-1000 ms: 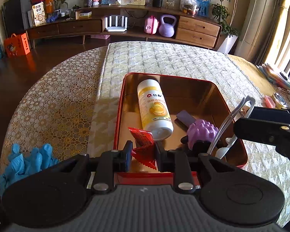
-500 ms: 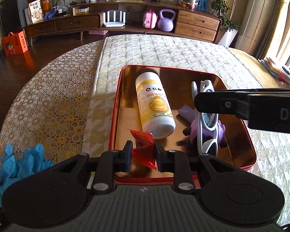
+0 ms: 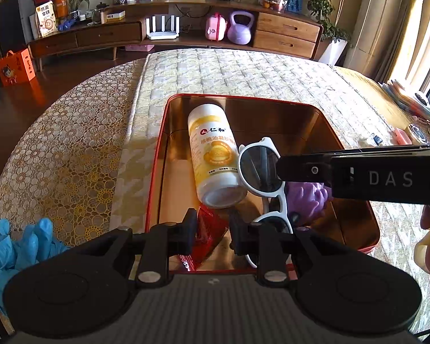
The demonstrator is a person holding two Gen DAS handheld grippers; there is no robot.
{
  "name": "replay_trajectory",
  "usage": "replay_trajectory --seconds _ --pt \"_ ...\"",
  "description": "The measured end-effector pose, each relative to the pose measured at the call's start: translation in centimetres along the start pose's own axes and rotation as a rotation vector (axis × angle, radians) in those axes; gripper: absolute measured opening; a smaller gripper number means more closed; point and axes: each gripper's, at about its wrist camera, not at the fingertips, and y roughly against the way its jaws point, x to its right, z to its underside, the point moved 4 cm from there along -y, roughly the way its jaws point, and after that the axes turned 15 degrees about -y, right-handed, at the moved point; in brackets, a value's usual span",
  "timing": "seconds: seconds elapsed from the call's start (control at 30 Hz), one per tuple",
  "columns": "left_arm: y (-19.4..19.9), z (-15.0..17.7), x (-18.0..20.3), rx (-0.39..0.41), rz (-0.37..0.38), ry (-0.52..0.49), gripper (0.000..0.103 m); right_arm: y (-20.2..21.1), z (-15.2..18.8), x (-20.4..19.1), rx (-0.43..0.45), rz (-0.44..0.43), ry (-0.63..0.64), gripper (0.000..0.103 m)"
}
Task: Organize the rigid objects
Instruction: 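Release the red packet from the left tool while the right tool releases the sunglasses into the tin, then withdraw both open tools from the red tin toward the remaining items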
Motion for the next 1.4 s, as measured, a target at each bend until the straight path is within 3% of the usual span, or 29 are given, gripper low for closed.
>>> replay_trajectory --seconds 0.4,0.5,0.57,0.6,0.87,0.93,1.0,1.13,1.4 --pt "1.9 0.4 0.2 0.010 -0.006 0.032 0.026 3.2 1.1 -0.4 0.013 -0.009 0.017 0.044" --pt "2.8 0.4 0.5 0.024 -0.008 0.028 0.033 4.2 1.5 -0.4 0.020 -0.013 0.018 0.048" --pt "3.3 0.4 0.8 0.036 -0.005 0.027 0.054 4.8 1.8 -0.4 0.024 -0.015 0.019 0.048" --pt "3.6 0.3 0.9 0.045 -0.007 0.028 0.057 5.2 2.0 -0.5 0.027 -0.016 0.019 0.048" --pt "5.7 -0.2 2.2 0.084 -0.003 0.016 0.058 8.5 2.9 -0.1 0.065 -0.034 0.018 0.049" --pt "6.1 -0.4 2.7 0.091 -0.001 0.008 0.058 9.4 3.1 0.2 0.071 -0.038 0.016 0.052" --pt "6.6 -0.4 3.2 0.098 0.003 0.000 0.058 10.2 3.4 0.5 0.080 -0.034 0.014 0.064" --pt "7.2 -0.5 4.4 0.105 0.013 -0.014 0.058 11.9 4.1 1.4 0.096 -0.031 0.025 0.065" --pt "8.0 -1.2 7.8 0.126 0.056 -0.052 0.058 15.0 5.2 4.1 0.141 0.010 0.050 0.086"
